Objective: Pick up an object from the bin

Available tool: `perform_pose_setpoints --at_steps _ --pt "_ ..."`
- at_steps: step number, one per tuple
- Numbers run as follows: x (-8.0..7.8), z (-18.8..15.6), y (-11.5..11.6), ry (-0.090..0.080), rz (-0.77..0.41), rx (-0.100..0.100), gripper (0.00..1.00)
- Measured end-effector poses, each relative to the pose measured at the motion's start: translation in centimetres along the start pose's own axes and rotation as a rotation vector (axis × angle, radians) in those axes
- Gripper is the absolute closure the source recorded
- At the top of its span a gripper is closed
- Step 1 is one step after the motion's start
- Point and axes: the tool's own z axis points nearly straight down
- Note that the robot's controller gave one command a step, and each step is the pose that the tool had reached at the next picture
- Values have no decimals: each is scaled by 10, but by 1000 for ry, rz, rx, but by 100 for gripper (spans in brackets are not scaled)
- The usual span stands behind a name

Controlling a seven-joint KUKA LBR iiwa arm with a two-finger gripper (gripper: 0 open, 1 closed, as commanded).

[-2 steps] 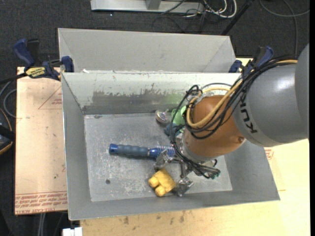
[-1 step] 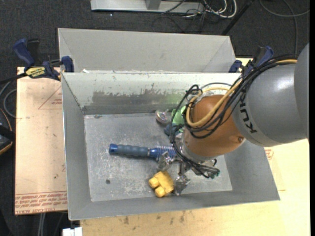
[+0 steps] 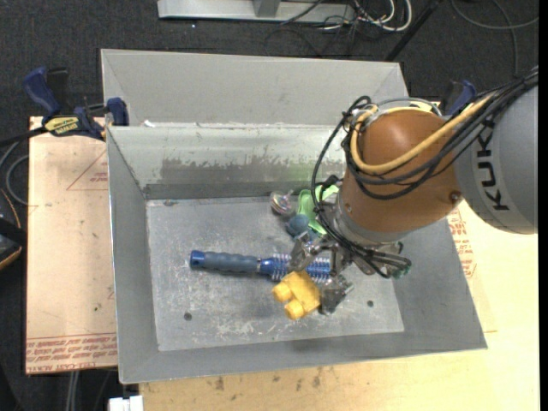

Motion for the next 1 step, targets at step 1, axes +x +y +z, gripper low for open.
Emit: perform_pose_setpoints --at_steps 1 --pt "-9 -1 32 7 -55 -5 100"
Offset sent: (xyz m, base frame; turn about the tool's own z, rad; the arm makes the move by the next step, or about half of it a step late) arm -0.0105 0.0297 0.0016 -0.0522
